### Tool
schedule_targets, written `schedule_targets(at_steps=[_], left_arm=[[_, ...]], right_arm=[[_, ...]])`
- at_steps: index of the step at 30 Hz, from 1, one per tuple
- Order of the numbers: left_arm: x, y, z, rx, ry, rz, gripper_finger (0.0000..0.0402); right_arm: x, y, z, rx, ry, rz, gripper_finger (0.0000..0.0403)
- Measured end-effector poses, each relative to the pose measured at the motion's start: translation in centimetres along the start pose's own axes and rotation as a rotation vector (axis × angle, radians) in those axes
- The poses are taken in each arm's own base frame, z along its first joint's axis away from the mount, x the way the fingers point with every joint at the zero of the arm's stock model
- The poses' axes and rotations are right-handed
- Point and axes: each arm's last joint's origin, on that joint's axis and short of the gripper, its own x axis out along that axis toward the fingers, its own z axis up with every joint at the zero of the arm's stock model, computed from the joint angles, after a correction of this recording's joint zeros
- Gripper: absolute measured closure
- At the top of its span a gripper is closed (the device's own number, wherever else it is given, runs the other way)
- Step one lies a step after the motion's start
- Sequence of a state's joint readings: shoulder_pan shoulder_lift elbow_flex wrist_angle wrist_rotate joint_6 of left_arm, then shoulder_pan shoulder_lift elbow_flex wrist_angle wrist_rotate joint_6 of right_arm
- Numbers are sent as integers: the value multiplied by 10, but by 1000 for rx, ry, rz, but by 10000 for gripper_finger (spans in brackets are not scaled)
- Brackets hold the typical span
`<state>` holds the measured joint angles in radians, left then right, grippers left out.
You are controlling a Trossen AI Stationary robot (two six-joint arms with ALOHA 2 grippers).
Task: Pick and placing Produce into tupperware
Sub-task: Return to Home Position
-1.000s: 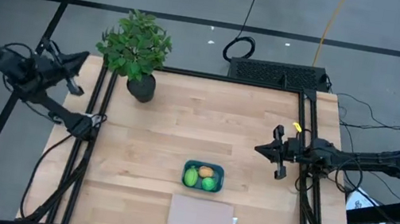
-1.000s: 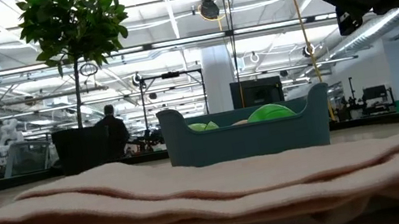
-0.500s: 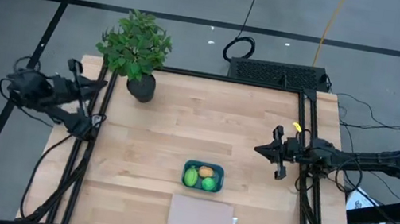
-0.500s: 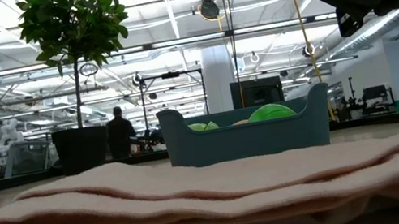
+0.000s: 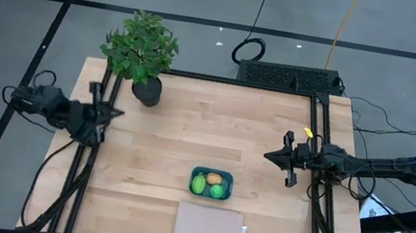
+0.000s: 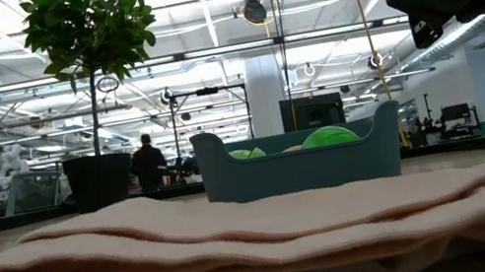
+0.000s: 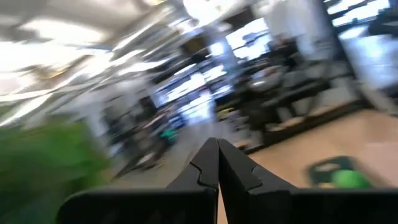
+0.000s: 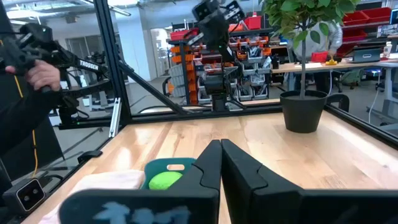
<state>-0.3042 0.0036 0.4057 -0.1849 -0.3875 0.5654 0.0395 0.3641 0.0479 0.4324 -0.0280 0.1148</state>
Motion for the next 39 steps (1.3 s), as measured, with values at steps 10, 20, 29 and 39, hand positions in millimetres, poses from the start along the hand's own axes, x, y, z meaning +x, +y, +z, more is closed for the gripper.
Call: schedule_targets(at_steps=[10, 20, 29, 39], left_arm=[[10, -32, -30, -2, -40, -246, 397], [13, -40, -42, -195, 32, -253, 395], [18, -51, -77, -227, 222, -17, 395], [20, -57, -97, -301, 353, -39, 395]], right_arm=[[0, 0, -1, 11, 9, -1, 403], [0, 0, 1, 31, -6, 1, 403], [0, 0, 0, -3, -4, 0, 403], [3, -1, -3, -21, 17, -32, 403]])
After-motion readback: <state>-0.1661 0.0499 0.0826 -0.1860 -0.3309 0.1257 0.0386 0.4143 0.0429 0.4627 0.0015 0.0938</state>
